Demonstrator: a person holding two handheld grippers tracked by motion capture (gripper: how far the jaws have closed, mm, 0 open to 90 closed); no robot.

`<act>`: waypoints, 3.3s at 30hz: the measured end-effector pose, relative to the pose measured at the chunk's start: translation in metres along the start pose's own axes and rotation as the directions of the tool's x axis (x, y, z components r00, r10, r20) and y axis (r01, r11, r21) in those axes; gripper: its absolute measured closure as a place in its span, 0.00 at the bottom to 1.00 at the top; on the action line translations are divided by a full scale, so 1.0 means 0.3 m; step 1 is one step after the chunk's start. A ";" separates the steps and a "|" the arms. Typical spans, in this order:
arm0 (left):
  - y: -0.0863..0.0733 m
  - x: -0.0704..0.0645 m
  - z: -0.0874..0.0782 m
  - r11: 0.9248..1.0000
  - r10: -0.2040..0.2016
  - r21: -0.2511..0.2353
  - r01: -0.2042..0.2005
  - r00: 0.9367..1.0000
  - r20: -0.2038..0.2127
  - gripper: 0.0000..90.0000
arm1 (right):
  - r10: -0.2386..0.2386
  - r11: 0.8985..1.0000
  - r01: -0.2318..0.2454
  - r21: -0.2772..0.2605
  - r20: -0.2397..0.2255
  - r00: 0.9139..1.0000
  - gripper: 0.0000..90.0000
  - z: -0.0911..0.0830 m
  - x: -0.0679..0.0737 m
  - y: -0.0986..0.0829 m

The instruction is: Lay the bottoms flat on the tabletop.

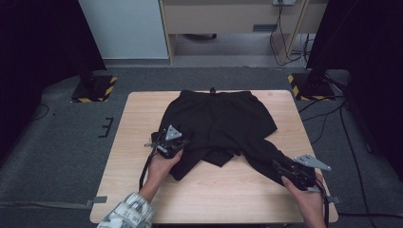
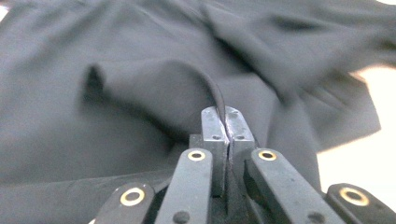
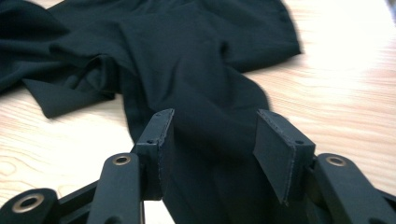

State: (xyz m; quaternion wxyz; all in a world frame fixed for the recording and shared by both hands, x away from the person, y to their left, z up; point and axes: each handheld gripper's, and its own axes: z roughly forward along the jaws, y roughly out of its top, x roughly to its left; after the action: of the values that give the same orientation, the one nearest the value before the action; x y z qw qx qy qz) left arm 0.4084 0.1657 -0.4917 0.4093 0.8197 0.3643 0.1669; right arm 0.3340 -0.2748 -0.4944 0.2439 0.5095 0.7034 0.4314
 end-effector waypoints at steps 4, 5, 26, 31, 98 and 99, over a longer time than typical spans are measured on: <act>-0.077 -0.078 -0.096 0.999 0.011 0.034 -0.012 0.999 0.043 0.97 | -0.035 0.999 0.036 0.019 -0.043 0.998 0.53 0.058 0.048 0.025; -0.095 -0.095 -0.115 0.999 0.007 0.039 -0.009 0.999 0.052 0.97 | -0.050 0.998 0.051 0.020 -0.053 0.997 0.53 0.073 0.059 0.032; -0.180 -0.122 -0.298 0.993 -0.004 -0.119 -0.017 0.985 -0.172 0.43 | -0.233 0.964 0.265 0.022 -0.408 0.883 0.47 0.363 0.459 0.145; -0.145 -0.021 -0.184 0.998 0.007 -0.054 -0.018 0.979 -0.202 0.44 | -0.254 0.953 0.302 0.032 -0.457 0.852 0.48 0.387 0.540 0.139; -0.134 0.210 -0.064 0.991 -0.096 0.071 0.116 0.966 -0.240 0.75 | -0.254 0.933 0.330 0.147 -0.380 0.889 0.91 0.539 0.477 0.186; -0.140 0.206 -0.086 0.994 -0.090 0.042 0.105 0.962 -0.260 0.72 | -0.259 0.934 0.331 0.136 -0.383 0.887 0.88 0.525 0.477 0.189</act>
State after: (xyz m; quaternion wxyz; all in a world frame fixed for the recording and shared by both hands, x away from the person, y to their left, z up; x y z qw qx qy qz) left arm 0.4164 0.2421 -0.5108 0.3434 0.7832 0.4586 0.2414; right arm 0.4341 -0.0794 -0.5124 0.1224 0.3304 0.8447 0.4029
